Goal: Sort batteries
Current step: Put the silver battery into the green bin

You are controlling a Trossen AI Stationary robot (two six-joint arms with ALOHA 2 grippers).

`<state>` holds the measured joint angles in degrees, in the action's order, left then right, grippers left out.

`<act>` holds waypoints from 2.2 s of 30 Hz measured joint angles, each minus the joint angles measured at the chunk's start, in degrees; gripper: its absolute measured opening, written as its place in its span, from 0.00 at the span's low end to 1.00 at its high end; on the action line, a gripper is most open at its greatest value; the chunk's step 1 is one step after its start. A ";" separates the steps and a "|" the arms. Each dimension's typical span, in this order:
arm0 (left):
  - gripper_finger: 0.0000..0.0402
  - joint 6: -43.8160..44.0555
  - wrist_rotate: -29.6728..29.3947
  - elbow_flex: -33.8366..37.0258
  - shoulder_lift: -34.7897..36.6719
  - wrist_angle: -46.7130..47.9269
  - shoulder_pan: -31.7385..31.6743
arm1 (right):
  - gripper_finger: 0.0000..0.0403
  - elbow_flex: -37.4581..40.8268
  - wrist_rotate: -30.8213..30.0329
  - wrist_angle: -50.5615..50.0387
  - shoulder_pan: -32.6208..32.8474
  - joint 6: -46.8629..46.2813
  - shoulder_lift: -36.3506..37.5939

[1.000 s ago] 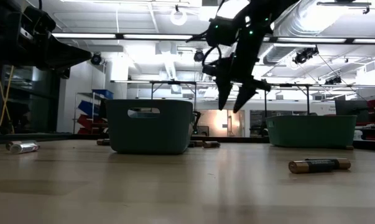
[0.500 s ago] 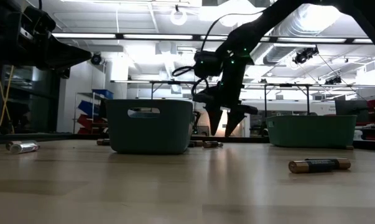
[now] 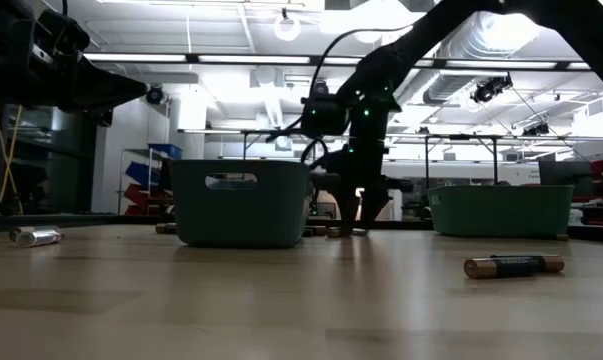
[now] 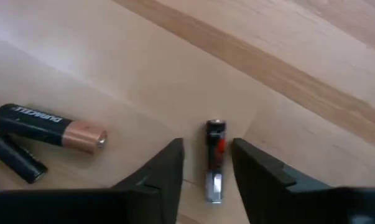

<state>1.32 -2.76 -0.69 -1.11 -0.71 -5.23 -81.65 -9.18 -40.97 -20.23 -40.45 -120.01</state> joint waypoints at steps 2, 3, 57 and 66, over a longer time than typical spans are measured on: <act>0.00 0.01 0.01 0.00 0.00 0.02 -0.01 | 0.22 0.00 -0.38 -0.29 0.19 0.46 -0.30; 0.00 0.02 -0.01 0.00 0.01 0.02 -0.01 | 0.17 0.02 -0.58 -0.44 0.29 0.89 -0.12; 0.00 -19.03 -6.80 -0.02 -0.01 -3.17 -0.03 | 0.34 22.69 -11.71 -18.50 0.62 -12.09 56.42; 0.00 23.49 -18.97 -0.98 -2.17 -40.14 -0.07 | 0.34 22.69 -10.30 -14.86 1.64 -11.61 56.27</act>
<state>24.81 -21.73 -1.66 -3.28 -40.85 -5.30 -58.96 -19.48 -55.83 -18.59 -52.05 -63.75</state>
